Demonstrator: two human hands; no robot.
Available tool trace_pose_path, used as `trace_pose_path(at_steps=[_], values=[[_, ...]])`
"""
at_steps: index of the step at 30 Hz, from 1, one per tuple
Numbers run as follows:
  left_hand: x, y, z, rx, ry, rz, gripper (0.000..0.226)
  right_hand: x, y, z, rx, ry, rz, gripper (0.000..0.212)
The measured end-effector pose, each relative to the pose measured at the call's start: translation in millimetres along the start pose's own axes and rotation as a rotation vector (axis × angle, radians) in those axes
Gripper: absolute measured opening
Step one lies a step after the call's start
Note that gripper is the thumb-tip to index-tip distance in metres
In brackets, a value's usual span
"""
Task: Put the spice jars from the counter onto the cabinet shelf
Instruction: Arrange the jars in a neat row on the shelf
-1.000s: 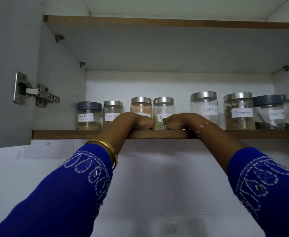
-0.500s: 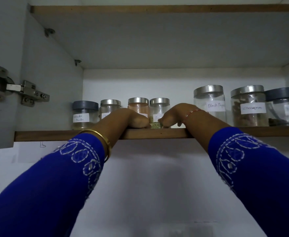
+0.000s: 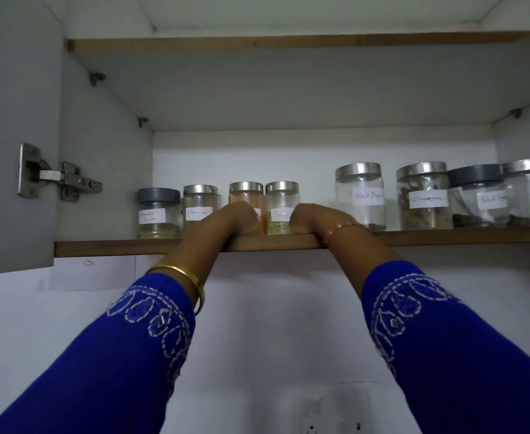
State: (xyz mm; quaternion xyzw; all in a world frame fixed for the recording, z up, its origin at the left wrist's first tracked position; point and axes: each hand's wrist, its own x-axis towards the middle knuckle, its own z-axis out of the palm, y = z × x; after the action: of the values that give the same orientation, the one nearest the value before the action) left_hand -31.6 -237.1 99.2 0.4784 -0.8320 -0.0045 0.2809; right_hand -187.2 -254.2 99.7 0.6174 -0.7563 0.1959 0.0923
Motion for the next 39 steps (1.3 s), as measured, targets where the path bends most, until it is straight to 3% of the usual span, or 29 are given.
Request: trace_pose_path(at_steps=[4, 8, 12, 16, 27, 39], values=[[-18.1, -3.8, 2.1, -0.075, 0.307, 0.093, 0.032, -58.7, -15.1, -22.3, 0.03, 0.165, -0.031, 0.025], [-49.5, 3.6, 19.6, 0.017, 0.42, 0.161, 0.03, -84.2, -2.3, -18.0, 0.141, 0.291, -0.042, 0.018], [-70.7, -1.8, 38.6, 0.181, 0.59, 0.265, 0.036, -112.7, 11.1, -4.9, -0.004, 0.432, -0.091, 0.035], [-84.6, -6.1, 43.3, 0.208, 0.508, 0.261, 0.029, -138.3, 17.1, 7.3, -0.173, 0.501, -0.105, 0.043], [-114.0, -8.8, 40.8, 0.135, 0.377, 0.254, 0.043, -167.6, 21.3, 10.3, -0.199, 0.313, -0.093, 0.052], [-112.7, -14.9, 53.3, 0.16, 0.453, 0.283, 0.055, -176.4, 13.7, 12.7, -0.254, 0.336, -0.034, 0.059]])
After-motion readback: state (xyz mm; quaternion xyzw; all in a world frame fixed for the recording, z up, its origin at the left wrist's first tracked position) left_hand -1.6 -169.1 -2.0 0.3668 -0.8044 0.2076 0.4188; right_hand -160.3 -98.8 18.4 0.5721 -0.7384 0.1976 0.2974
